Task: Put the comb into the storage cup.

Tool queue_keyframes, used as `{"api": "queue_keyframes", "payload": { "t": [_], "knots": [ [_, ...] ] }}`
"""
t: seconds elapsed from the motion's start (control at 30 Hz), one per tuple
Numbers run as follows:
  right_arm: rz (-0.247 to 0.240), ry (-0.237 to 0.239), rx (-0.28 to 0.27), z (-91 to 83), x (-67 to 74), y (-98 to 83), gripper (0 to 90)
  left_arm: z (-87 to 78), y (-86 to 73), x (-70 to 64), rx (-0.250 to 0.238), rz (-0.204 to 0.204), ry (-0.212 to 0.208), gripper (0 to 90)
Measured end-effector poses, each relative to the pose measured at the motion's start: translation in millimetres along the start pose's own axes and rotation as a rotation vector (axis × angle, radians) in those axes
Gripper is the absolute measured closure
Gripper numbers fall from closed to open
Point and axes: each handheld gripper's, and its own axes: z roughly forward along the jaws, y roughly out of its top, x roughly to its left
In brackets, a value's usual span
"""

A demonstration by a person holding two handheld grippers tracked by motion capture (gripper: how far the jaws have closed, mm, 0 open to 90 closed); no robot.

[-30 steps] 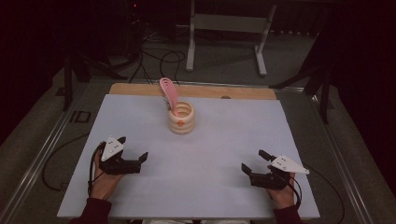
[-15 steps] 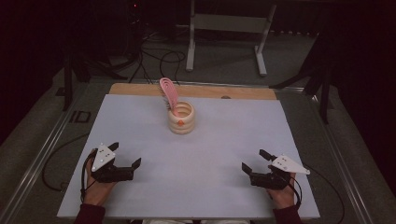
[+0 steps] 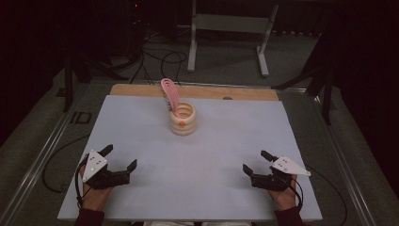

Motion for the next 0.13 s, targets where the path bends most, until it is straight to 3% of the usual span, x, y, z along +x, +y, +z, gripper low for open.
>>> {"api": "queue_keyframes", "payload": {
  "t": [0.13],
  "knots": [
    [-0.001,-0.002,-0.003,-0.4,0.9,0.1,9.2,0.0,-0.5,0.4,0.001,-0.003,0.009,0.0]
  ]
}}
